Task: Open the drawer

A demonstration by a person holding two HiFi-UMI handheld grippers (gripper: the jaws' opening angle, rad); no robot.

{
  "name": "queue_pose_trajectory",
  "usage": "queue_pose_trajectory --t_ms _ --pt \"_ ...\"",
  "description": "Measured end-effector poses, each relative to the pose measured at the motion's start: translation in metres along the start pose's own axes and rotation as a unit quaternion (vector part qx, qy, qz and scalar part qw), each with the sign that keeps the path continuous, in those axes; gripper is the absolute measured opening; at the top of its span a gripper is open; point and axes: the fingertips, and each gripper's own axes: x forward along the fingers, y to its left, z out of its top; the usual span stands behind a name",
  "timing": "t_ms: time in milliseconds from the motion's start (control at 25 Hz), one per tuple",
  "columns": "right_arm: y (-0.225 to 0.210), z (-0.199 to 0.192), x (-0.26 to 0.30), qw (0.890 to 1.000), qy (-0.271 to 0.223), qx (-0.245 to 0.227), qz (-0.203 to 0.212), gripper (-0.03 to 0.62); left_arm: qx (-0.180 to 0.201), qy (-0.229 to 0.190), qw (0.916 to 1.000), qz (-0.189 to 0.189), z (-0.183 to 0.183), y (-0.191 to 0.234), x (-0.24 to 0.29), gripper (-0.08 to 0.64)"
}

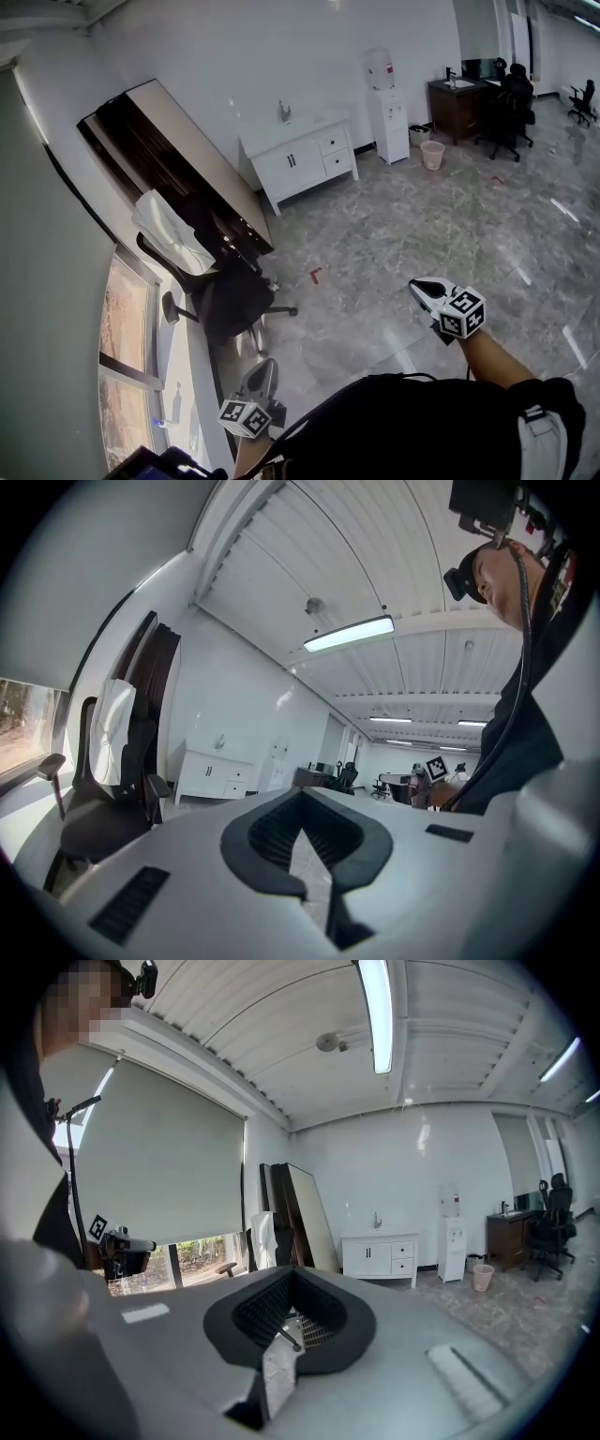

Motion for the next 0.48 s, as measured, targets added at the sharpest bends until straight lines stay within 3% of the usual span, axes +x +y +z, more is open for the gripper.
queue_pose_trajectory --t_ms 240,480 --pt "-0.005 0.007 0.049 1.000 0.009 0.002 0.003 -0.002 -0.011 0.002 0.9999 0.002 0.006 0.041 0.018 -0.005" --pt "-0.044 0.004 0.089 1.000 0.010 0.010 0.005 -0.002 -0.007 0.011 0.9999 0.009 0.005 0.060 0.054 -0.005"
